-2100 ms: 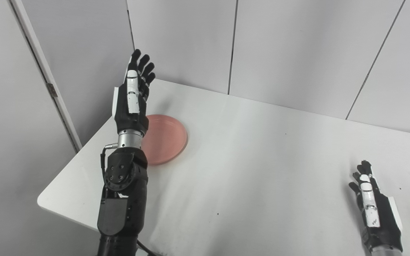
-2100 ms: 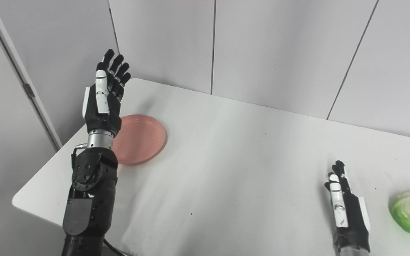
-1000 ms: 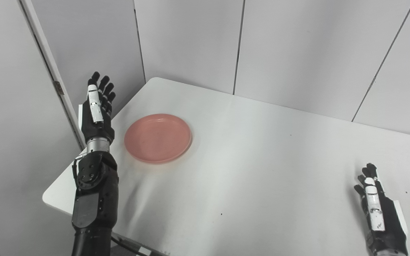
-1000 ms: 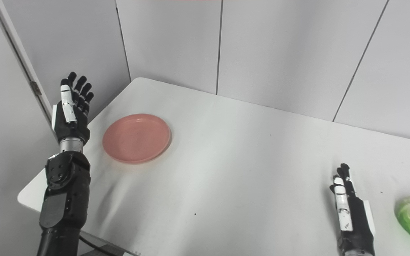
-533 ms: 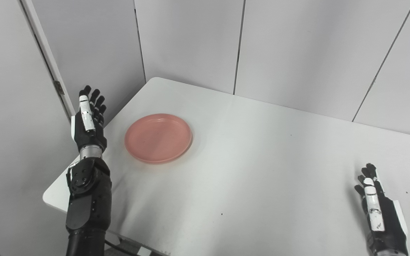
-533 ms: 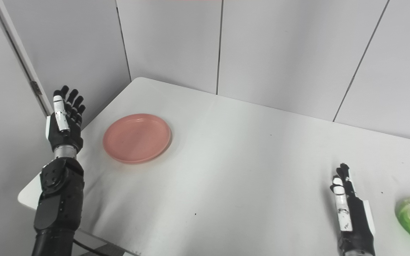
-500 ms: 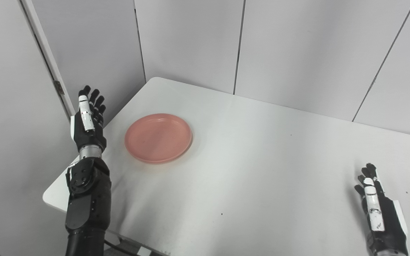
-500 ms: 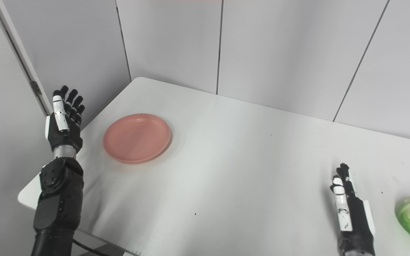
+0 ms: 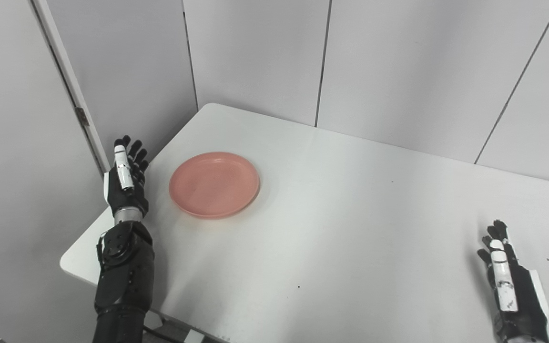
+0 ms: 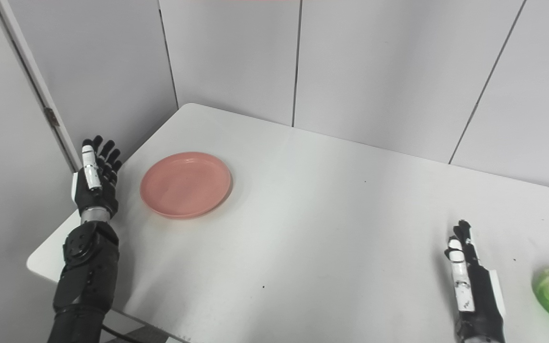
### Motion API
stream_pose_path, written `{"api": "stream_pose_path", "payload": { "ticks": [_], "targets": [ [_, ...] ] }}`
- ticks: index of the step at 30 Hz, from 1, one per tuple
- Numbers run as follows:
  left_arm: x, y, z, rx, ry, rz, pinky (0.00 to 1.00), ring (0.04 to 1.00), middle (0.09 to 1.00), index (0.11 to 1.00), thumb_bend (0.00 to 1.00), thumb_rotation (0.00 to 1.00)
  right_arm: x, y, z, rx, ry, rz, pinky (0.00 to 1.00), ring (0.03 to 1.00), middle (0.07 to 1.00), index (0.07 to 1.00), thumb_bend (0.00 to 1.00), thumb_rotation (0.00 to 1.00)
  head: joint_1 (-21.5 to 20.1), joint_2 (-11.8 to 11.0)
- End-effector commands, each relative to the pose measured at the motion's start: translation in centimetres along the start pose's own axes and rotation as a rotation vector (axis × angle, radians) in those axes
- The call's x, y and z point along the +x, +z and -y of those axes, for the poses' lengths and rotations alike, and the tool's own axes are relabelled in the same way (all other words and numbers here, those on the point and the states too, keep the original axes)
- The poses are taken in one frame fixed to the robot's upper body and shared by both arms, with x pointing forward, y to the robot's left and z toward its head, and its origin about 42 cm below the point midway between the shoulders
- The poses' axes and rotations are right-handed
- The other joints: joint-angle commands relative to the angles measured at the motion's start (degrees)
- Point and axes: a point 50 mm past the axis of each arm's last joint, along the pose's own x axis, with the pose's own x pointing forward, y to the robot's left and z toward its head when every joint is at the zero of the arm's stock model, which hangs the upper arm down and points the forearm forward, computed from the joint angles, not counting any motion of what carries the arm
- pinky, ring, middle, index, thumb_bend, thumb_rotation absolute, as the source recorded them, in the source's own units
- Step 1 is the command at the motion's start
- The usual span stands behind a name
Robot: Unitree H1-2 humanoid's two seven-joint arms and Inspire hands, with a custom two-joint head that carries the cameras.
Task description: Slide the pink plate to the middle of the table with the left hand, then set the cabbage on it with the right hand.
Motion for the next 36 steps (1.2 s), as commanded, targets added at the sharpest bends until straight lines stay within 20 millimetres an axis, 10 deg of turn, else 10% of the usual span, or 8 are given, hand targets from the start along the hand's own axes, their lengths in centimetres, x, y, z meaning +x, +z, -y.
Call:
{"api": "stream_pose_path", "payload": {
  "ticks": [1, 36],
  "targets": [
    [1.6, 2.1, 1.2, -0.022, -0.038, 0.075, 0.94, 0.915, 0.910, 0.908, 0.43, 1.00, -0.1, 0.2, 0.3, 0.001, -0.006, 0.025, 1.00, 0.971, 0.978, 0.983, 0.21, 1.00, 0.0, 0.1],
    [1.2, -2.5, 4.9, -0.010, -0.220, -0.104, 0.91, 0.890, 0.893, 0.892, 0.43, 1.00, -0.1, 0.4, -0.3, -0.011, 0.004, 0.031, 1.00, 0.973, 0.976, 0.980, 0.22, 1.00, -2.4, 1.1]
  ]
}}
